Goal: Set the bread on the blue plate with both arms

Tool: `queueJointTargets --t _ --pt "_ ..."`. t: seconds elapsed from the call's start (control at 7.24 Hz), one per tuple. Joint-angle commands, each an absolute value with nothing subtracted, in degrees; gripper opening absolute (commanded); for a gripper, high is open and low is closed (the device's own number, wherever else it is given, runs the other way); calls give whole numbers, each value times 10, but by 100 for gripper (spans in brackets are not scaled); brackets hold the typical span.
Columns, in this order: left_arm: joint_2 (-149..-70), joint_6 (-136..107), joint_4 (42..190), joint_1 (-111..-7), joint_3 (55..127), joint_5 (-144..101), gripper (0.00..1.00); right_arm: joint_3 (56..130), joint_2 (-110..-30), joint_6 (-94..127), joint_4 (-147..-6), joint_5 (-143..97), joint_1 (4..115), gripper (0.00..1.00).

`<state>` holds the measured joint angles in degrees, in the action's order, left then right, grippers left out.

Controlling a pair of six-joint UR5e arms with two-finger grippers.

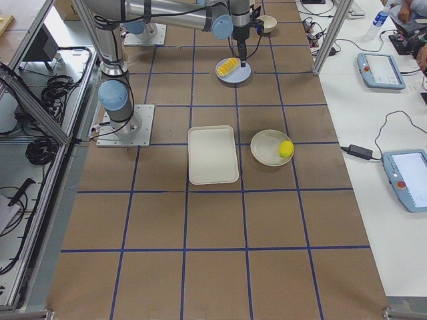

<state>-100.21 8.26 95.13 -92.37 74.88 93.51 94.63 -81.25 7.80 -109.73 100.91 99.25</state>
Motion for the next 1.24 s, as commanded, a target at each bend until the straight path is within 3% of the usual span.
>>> queueJointTargets --t 0.0,0.41,1.11 --pt "-1002 83 952 -924 749 935 100 947 -876 59 -1034 1010 964 100" --pt "-1001 81 954 -924 746 939 100 948 -985 29 -922 926 904 99" --pt "-999 65 949 -923 749 908 98 950 -1001 20 -905 895 901 99"
